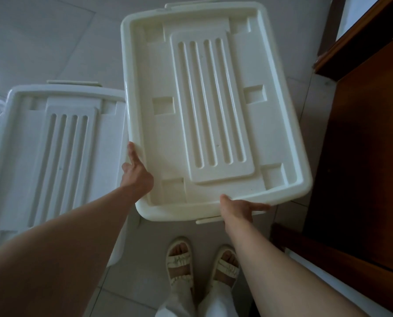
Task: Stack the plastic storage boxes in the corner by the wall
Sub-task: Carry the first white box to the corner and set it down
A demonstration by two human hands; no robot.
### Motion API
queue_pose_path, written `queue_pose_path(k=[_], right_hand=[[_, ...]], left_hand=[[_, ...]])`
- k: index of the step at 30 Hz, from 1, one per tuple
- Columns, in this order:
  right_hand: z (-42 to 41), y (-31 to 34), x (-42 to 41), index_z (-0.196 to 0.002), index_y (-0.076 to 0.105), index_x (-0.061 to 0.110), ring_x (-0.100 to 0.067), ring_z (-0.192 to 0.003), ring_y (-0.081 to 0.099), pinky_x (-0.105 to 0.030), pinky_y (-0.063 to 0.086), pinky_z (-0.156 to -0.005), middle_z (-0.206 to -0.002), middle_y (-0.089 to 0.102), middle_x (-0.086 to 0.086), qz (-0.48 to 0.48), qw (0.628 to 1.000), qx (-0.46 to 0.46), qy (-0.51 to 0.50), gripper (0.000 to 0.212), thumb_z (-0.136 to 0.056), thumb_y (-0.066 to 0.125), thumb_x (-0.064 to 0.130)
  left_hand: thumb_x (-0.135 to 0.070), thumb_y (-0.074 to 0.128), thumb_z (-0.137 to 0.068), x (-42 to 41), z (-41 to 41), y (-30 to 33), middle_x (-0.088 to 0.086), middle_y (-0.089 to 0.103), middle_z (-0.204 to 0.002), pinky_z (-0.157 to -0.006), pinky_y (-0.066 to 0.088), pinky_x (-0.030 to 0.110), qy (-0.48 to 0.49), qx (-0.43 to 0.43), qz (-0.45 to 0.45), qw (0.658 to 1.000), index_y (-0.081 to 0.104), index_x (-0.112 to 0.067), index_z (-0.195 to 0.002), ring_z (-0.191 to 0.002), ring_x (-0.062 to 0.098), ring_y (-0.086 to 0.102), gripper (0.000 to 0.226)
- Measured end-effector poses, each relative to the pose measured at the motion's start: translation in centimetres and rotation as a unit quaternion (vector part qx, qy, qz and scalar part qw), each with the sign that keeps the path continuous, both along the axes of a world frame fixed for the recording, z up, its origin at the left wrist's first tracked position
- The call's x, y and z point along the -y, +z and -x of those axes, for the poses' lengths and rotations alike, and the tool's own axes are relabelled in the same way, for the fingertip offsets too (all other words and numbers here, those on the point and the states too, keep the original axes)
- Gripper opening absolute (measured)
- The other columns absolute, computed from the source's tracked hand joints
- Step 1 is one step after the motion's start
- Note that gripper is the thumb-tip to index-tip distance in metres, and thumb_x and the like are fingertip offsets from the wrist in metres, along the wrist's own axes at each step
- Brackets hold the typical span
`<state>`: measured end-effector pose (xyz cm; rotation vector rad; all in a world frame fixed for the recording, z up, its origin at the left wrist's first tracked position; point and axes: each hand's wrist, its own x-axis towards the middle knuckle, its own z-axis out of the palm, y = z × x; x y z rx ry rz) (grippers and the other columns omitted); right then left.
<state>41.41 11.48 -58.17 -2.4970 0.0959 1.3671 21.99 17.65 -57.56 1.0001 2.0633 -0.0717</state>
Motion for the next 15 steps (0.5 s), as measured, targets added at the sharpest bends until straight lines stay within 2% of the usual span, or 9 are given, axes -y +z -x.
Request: queue_pose_path(k=[1, 3, 5, 7, 9, 12, 15], right_hand=[[-0.2, -0.4, 0.1, -0.144, -0.031, 0.013, -0.043, -0.126, 0.045, -0.04, 0.035, -0.107, -0.146, 0.031, -0.03, 0.001, 1.0, 0.001, 0.013, 0.11, -0.087, 0.062, 0.024], [-0.5, -0.5, 0.2, -0.149, -0.012, 0.003, -0.042, -0.135, 0.033, -0.045, 0.027, -0.115, -0.15, 0.025, -0.027, 0.002, 0.998, -0.001, 0.055, 0.097, -0.089, 0.06, 0.025], [-1.0, -0.1, 0.1, -0.15, -0.005, 0.003, -0.042, -0.141, 0.02, -0.049, 0.018, -0.117, -0.155, 0.013, -0.025, 0.009, 0.996, 0.003, 0.088, 0.09, -0.09, 0.058, 0.025], [-1.6, 1.1, -0.4, -0.15, -0.008, 0.007, -0.043, -0.137, 0.023, -0.048, 0.024, -0.114, -0.152, 0.012, -0.025, 0.052, 0.992, 0.055, 0.104, 0.096, -0.085, 0.061, 0.025], [-2.2, 2.8, -0.9, -0.149, -0.005, 0.008, -0.04, -0.13, 0.03, -0.046, 0.032, -0.108, -0.148, 0.017, -0.023, 0.071, 0.972, 0.129, 0.183, 0.097, -0.081, 0.063, 0.025], [-3.3, 4.7, -1.8, -0.148, 0.006, 0.008, -0.038, -0.128, 0.033, -0.044, 0.034, -0.105, -0.145, 0.023, -0.021, 0.03, 0.921, 0.206, 0.329, 0.088, -0.081, 0.061, 0.024], [-4.4, 6.2, -4.0, -0.142, 0.021, 0.007, -0.036, -0.128, 0.034, -0.041, 0.033, -0.106, -0.143, 0.026, -0.02, 0.016, 0.882, 0.243, 0.403, 0.071, -0.081, 0.057, 0.019]], left_hand=[[-0.004, 0.041, -0.093, 0.0, 0.1, 0.0, 0.019, 0.03, -0.142, -0.078, 0.036, 0.037, -0.002, -0.001, -0.001, 1.0, -0.023, -0.036, -0.146, -0.089, 0.029, 0.043, 0.09], [-0.006, 0.043, -0.092, 0.1, 0.3, -0.2, 0.02, 0.034, -0.14, -0.08, 0.038, 0.038, -0.013, -0.009, -0.002, 1.0, -0.023, -0.035, -0.146, -0.101, 0.036, 0.051, 0.09], [-0.012, 0.048, -0.091, 0.0, 0.6, -0.2, 0.022, 0.041, -0.136, -0.087, 0.043, 0.044, -0.024, -0.022, 0.007, 0.999, -0.021, -0.034, -0.147, -0.112, 0.041, 0.052, 0.091], [-0.02, 0.054, -0.09, -0.3, 0.6, 0.3, 0.023, 0.041, -0.135, -0.097, 0.043, 0.048, -0.034, -0.035, 0.018, 0.999, -0.017, -0.03, -0.149, -0.118, 0.042, 0.05, 0.093], [-0.024, 0.059, -0.089, -0.6, 0.4, 1.1, 0.022, 0.036, -0.14, -0.104, 0.039, 0.05, -0.038, -0.044, 0.021, 0.998, -0.011, -0.025, -0.15, -0.124, 0.042, 0.045, 0.093], [-0.025, 0.062, -0.086, -1.5, 0.1, 2.5, 0.02, 0.033, -0.142, -0.107, 0.036, 0.051, -0.05, -0.062, 0.002, 0.997, -0.003, -0.022, -0.15, -0.128, 0.039, 0.04, 0.091], [-0.027, 0.063, -0.086, -2.8, 0.1, 3.8, 0.019, 0.032, -0.143, -0.107, 0.034, 0.051, -0.055, -0.067, -0.013, 0.996, 0.001, -0.02, -0.15, -0.131, 0.038, 0.037, 0.089]])
